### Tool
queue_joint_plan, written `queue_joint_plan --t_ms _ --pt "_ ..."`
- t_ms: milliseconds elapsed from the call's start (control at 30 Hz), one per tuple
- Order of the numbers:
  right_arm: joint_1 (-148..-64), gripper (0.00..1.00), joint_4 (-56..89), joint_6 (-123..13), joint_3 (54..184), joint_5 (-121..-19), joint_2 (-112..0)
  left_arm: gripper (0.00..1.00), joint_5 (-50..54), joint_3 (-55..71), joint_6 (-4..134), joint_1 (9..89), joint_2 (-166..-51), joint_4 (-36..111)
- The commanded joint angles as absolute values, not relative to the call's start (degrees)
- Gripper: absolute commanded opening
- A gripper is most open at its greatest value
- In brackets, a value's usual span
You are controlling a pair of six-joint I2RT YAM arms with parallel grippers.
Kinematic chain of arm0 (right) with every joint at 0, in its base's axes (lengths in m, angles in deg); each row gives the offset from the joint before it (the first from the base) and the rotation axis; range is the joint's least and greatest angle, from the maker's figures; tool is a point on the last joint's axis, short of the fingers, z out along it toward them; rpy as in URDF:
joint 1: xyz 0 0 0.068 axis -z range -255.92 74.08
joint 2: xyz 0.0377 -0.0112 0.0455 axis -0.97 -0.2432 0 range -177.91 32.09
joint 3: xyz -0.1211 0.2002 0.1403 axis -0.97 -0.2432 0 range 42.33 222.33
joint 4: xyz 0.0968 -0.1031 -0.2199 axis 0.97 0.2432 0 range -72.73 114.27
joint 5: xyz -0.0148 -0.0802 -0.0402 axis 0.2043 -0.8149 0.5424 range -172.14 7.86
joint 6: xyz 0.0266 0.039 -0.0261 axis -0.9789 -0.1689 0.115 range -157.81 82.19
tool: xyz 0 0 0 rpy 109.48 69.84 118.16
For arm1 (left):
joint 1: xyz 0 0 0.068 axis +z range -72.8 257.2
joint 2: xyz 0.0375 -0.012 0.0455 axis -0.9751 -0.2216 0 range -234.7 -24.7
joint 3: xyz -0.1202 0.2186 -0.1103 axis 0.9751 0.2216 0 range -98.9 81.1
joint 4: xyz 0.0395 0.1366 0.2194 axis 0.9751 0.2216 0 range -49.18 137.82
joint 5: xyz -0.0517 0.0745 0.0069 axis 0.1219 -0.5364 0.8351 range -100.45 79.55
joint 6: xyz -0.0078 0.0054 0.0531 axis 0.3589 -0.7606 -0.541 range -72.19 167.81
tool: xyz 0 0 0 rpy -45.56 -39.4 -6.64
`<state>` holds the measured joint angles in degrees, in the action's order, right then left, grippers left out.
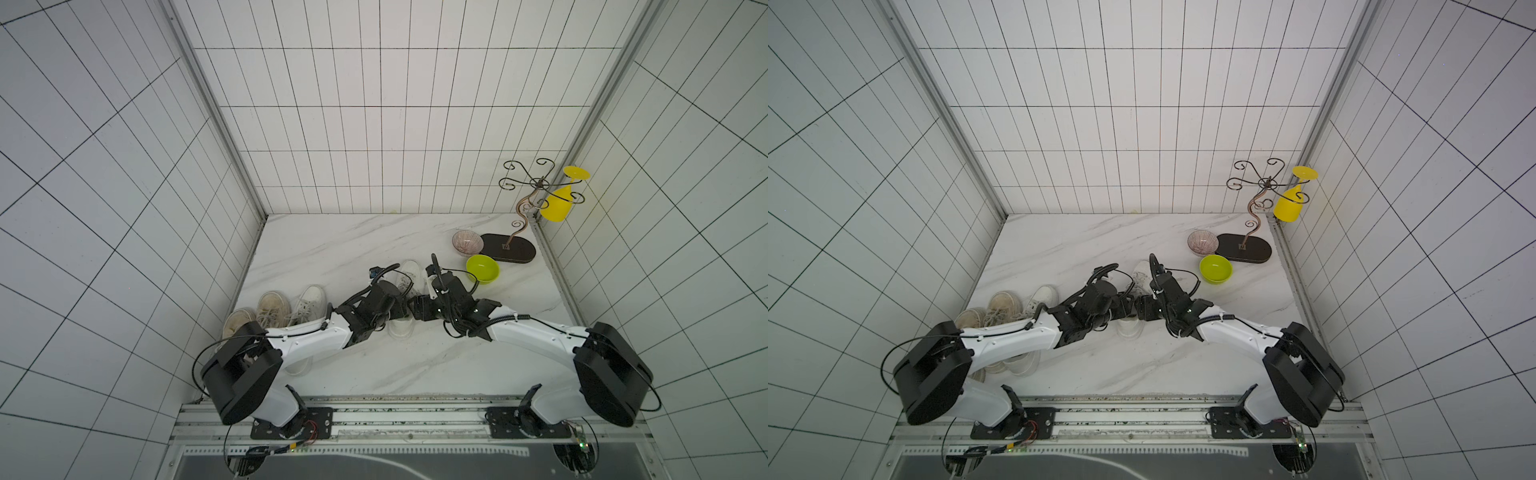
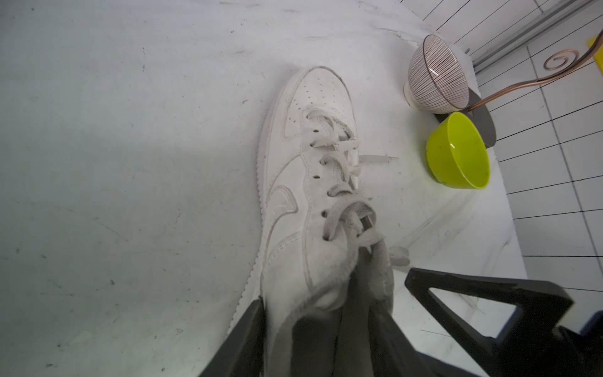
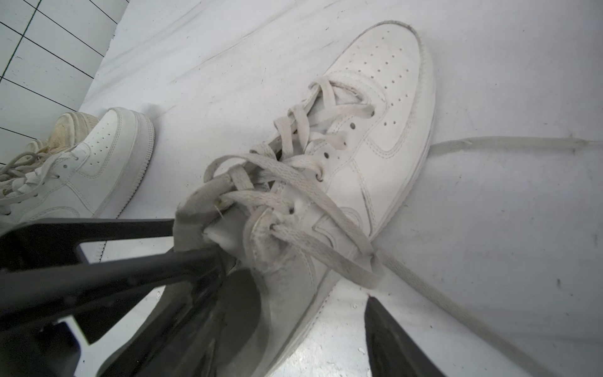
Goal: Remove the insole from the shoe
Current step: Place the shoe at the center of the board, then adjust the shoe at the center of the board.
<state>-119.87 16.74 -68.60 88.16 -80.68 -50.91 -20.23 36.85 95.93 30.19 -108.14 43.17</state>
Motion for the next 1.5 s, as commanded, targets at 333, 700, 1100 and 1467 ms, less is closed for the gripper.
queue_joint_plan --t_ms 333,700,1100,1467 --pt "-120.89 0.63 16.94 -67.82 91.19 -84.64 -54.25 0.62 -12.67 35.23 79.47 35.82 -106.68 42.95" --pt "-121.01 0.56 18.37 -69.55 93.41 -89.08 -57.02 0.55 -13.79 35.55 78.82 36.77 -110.05 42.22" --pt "-121.19 0.52 19.22 -69.64 96.49 -96.47 -59.31 0.26 -14.03 31.45 78.67 36.22 -115.00 42.81" --pt "-115.09 0.26 21.14 -75.75 93.38 -105.50 -58.11 0.00 -17.73 34.95 82.25 39.78 -113.02 43.41"
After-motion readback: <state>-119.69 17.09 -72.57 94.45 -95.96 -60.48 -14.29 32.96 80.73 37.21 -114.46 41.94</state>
